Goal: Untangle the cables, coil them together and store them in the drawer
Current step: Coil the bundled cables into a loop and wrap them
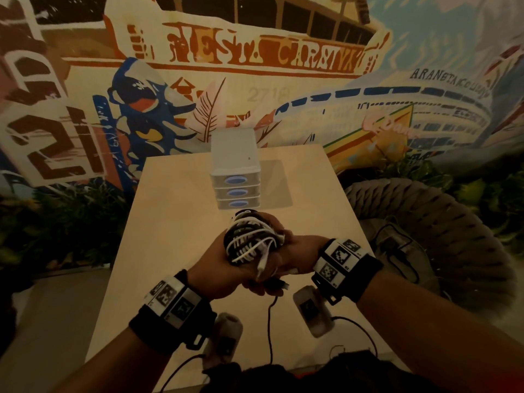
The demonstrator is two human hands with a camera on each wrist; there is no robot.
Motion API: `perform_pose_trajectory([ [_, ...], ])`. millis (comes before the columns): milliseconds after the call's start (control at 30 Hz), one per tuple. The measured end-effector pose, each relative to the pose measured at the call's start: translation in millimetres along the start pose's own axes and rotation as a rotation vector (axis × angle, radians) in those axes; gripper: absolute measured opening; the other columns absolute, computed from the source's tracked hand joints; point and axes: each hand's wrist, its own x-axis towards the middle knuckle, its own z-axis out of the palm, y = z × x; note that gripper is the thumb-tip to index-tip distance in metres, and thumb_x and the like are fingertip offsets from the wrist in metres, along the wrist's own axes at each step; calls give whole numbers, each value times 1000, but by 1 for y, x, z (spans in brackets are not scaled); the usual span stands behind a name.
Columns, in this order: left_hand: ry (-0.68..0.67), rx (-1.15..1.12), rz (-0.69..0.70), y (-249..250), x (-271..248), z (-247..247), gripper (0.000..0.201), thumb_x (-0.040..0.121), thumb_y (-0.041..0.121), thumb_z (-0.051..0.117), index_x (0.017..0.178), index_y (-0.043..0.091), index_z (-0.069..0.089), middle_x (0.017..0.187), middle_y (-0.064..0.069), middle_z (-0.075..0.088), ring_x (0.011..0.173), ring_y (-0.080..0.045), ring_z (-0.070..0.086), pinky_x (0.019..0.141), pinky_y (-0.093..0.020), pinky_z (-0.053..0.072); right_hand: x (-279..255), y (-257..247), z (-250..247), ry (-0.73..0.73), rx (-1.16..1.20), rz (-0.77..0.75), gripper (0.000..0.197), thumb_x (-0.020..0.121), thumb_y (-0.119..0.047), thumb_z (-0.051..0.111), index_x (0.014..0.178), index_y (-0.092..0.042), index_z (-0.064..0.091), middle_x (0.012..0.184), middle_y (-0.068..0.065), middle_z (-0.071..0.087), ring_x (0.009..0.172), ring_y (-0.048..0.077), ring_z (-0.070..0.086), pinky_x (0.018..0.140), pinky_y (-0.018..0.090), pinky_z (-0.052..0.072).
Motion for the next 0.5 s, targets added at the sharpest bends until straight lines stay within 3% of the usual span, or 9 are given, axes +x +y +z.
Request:
perform_pose_trajectory([
  [100,22,57,-17,3,4,-6,20,85,11,74,103,16,67,91,8,74,73,-9,72,58,-33,59,3,3,1,67,-43,30,17,90,-23,60,103,-19,72,79,1,70,65,16,62,63,25,54],
  [167,86,161,18,6,6,-8,12,86,23,72,95,32,71,89,15,73,77,-5,70,68,-32,60,4,6,-2,149,-86,50,15,95,-21,59,105,-14,68,76,4,64,66,19,58,65,29,52],
  [200,148,193,27,5,8,-11,12,84,28,68,90,38,71,89,15,72,81,-3,69,75,-26,57,4,8,-3,198,-138,64,14,97,-23,59,104,-14,68,74,3,61,65,18,57,67,31,51],
  [267,237,229,48,-2,11,-19,9,86,19,65,95,17,66,92,1,69,86,-7,67,83,-22,53,1,10,-6,277,-273,97,23,101,-33,56,104,-14,68,73,2,55,66,16,55,71,31,50],
  [333,247,268,-5,-12,10,-27,15,87,10,66,101,5,62,93,-4,67,90,-16,67,84,-30,54,-2,12,-7,294,-349,116,30,104,-39,50,106,-15,67,76,6,51,68,17,52,69,25,50],
  [400,203,253,-104,-19,5,-30,27,83,12,71,108,10,60,95,-2,70,92,-21,70,82,-37,57,-2,16,-7,266,-348,136,25,107,-33,47,108,-19,67,78,6,51,68,17,50,68,26,48],
  [500,63,393,-176,-21,3,-28,37,81,22,75,111,35,57,99,8,70,90,-17,72,77,-38,60,-3,20,-9,259,-333,180,19,106,-22,51,107,-25,70,83,-3,65,69,13,58,72,29,51],
])
